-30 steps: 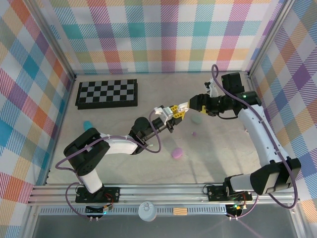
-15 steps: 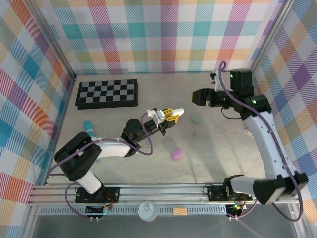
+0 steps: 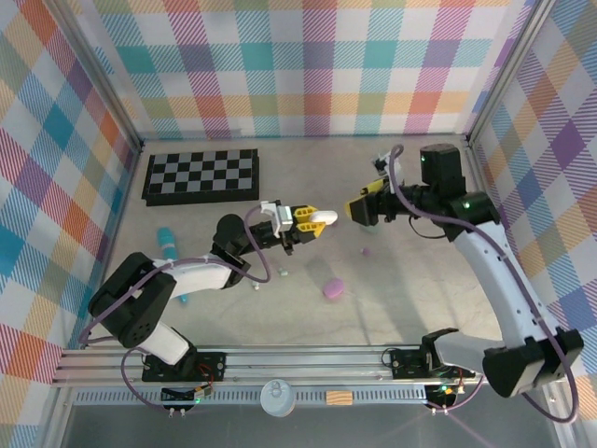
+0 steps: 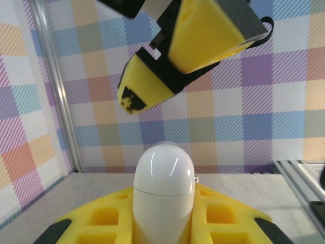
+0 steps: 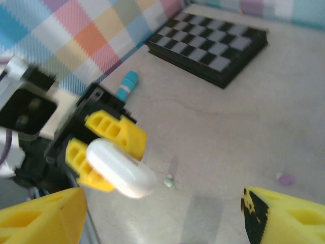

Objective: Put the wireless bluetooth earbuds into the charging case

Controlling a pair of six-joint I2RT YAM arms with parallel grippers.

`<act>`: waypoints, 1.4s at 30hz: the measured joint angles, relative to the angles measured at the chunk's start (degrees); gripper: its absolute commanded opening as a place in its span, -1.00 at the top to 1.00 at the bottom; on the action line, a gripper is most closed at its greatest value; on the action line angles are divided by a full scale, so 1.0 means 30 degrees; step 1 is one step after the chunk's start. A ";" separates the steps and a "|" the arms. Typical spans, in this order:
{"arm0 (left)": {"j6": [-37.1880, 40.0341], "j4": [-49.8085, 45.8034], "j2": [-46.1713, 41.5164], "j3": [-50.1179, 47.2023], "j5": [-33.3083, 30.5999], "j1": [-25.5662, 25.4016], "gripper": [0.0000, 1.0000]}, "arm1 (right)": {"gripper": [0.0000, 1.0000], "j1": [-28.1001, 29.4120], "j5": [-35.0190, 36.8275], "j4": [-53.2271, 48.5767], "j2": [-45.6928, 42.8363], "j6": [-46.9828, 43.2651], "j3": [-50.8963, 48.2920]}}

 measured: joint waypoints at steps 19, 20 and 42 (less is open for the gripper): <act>-0.0430 -0.4226 -0.3082 -0.0095 0.4437 0.0619 1.00 | 0.07 0.4823 0.0255 -0.0918 0.2164 -1.3231 -0.0131; -0.0437 -0.4269 -0.3082 -0.0087 0.4430 0.0619 1.00 | 0.11 0.4838 0.0248 -0.0918 0.2186 -1.3340 -0.0131; -0.0947 -0.4452 -0.3096 -0.0051 0.4051 0.0772 1.00 | 0.68 0.4860 -0.0466 -0.1202 0.2477 -1.3478 0.0022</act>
